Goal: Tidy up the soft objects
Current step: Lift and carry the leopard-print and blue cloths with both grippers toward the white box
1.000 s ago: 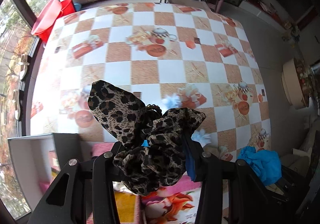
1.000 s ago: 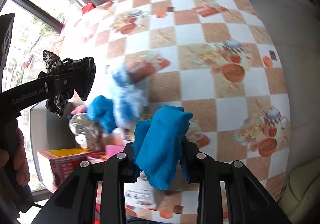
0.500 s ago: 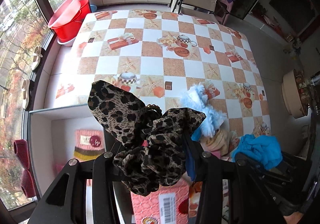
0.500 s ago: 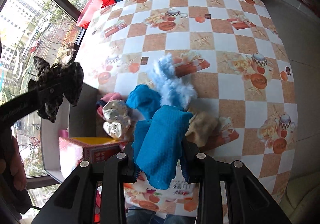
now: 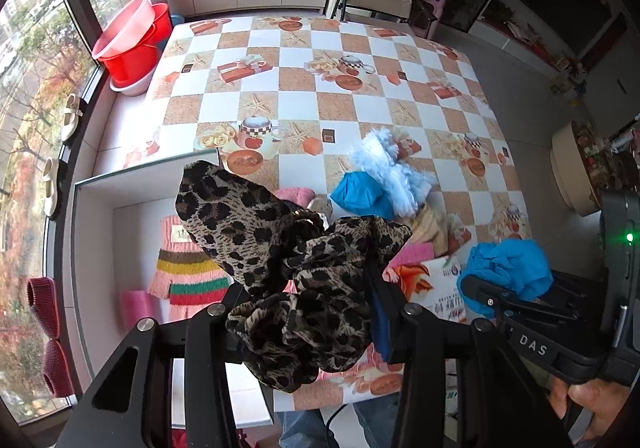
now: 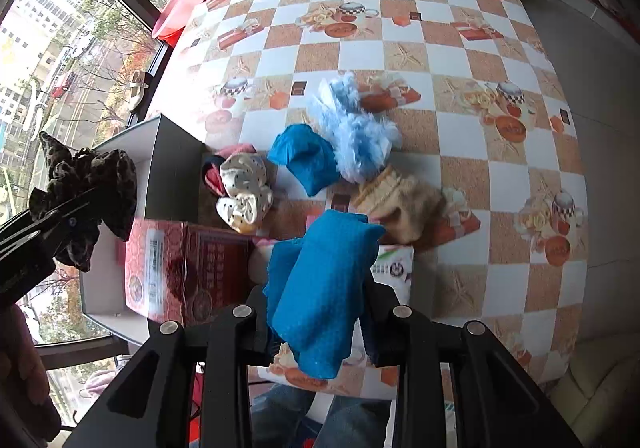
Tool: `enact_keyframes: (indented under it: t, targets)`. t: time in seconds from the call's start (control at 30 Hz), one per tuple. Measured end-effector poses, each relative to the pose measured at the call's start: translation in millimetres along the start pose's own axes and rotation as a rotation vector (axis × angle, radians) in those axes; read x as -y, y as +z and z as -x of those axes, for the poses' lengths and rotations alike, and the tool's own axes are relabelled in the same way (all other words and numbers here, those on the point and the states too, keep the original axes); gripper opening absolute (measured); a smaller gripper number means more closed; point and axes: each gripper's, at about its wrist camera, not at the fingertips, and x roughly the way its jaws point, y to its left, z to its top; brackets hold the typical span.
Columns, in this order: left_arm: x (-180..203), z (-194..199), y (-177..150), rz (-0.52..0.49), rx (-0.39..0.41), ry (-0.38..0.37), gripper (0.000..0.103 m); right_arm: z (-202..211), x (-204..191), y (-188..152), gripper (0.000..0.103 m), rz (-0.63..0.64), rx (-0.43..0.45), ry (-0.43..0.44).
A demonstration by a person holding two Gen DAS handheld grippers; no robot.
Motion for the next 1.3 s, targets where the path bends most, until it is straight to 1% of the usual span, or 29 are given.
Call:
enact_keyframes:
  t: [0.13,0.3,0.53,0.67,0.9,1.3]
  targets:
    - [4,8,-16,-0.019,-0.004,-0.018,0.048,2,-3,-13,0.033,-0.012,-0.008,-0.004]
    - [14,13,-35,-0.076,-0.016,-0.031,0.048,1,-9,-31,0.033,-0.023,-0.023,-0.007]
    - [12,16,-60,-0.119,-0.043,-0.057,0.048,4,-18,-52,0.033,-0.042,-0.037,-0.007]
    - [4,17,-74,-0.121,-0.059,-0.068,0.048,5,-26,-61,0.033,-0.048,-0.042,-0.007]
    - [-25,24,-86,-0.058,-0.042,-0.064,0.048,12,-52,-68,0.033,-0.016,-0.028,-0.008]
    - [-87,36,-103,0.071,-0.018,-0.027,0.048,14,-114,-63,0.033,0.113,-0.001,0.002]
